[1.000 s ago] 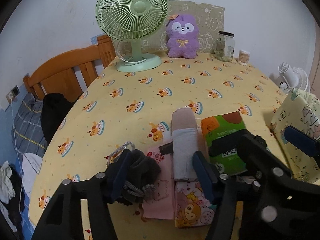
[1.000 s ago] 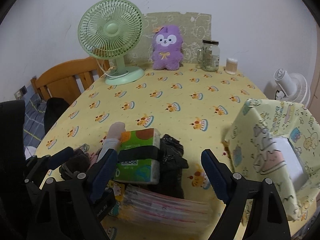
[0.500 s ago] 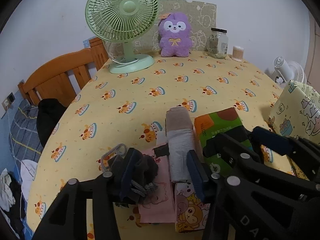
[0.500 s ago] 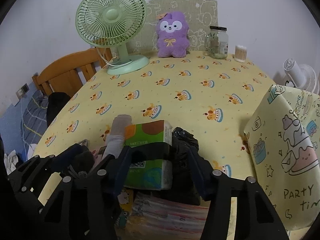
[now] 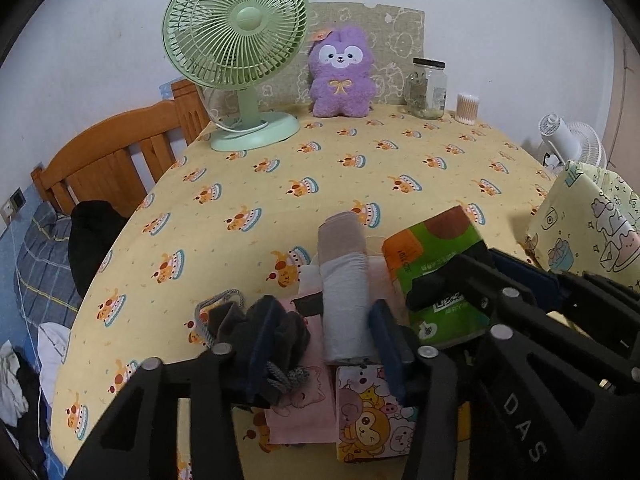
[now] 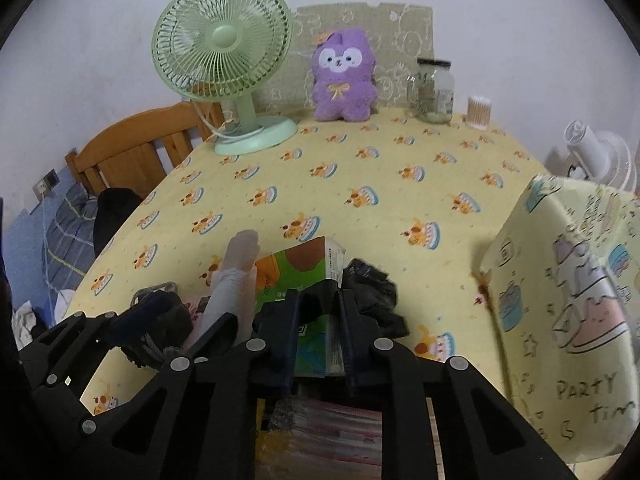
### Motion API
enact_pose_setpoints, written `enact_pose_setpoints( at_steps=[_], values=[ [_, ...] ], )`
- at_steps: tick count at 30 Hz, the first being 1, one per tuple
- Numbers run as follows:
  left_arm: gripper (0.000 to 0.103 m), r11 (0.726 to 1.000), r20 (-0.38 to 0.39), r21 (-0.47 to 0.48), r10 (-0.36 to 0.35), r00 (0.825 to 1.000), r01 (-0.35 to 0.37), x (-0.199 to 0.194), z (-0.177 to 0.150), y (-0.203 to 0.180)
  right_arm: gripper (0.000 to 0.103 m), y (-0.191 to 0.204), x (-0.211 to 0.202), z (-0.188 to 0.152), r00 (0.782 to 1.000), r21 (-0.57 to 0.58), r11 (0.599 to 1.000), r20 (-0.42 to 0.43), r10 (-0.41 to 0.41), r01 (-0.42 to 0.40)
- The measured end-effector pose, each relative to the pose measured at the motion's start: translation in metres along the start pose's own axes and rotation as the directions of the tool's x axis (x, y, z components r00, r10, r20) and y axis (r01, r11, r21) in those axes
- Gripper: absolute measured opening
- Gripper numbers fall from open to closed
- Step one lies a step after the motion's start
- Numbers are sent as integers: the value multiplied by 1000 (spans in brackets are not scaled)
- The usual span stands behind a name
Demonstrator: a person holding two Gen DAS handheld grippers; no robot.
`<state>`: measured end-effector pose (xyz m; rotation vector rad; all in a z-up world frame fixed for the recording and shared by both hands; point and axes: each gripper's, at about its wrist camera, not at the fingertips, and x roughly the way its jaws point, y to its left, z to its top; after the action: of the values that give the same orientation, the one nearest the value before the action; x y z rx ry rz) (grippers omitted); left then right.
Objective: Organize soft objects
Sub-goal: 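Close the right tool on the green tissue pack while the left tool grips the white rolled cloth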
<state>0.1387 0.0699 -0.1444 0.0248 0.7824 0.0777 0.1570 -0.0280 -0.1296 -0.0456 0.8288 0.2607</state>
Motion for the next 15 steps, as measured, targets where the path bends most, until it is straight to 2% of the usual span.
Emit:
enact_pose_setpoints(
  at_steps=[2, 3, 5, 7, 10, 15],
  values=[
    [31, 1000, 7, -7, -16, 1000, 16, -2, 1, -2, 21, -2, -4, 1, 1000, 0, 1000, 11, -13, 13],
    [28, 1000, 5, -4, -22, 1000, 22, -3, 2, -3, 21, -3, -5, 1, 1000, 2, 1000, 14, -17, 17],
    [11, 1000, 8, 1, -27, 1000, 27, -4, 3, -5, 21, -6, -7, 2, 1000, 9, 1000, 13, -22, 22],
    [0, 999, -3, -7, -49, 999, 49, -5, 4, -7, 20, -8, -9, 4, 1000, 18, 1000, 12, -23, 22],
    [0, 996, -14, -20, -86, 996, 86, -7, 4, -8, 20, -9, -15, 5, 999, 18, 999, 25, -28, 27],
    [0, 999, 9, 0, -48, 999, 48, -13, 6, -14, 20, -12, -23, 4, 999, 23, 999, 32, -36, 35]
  ],
)
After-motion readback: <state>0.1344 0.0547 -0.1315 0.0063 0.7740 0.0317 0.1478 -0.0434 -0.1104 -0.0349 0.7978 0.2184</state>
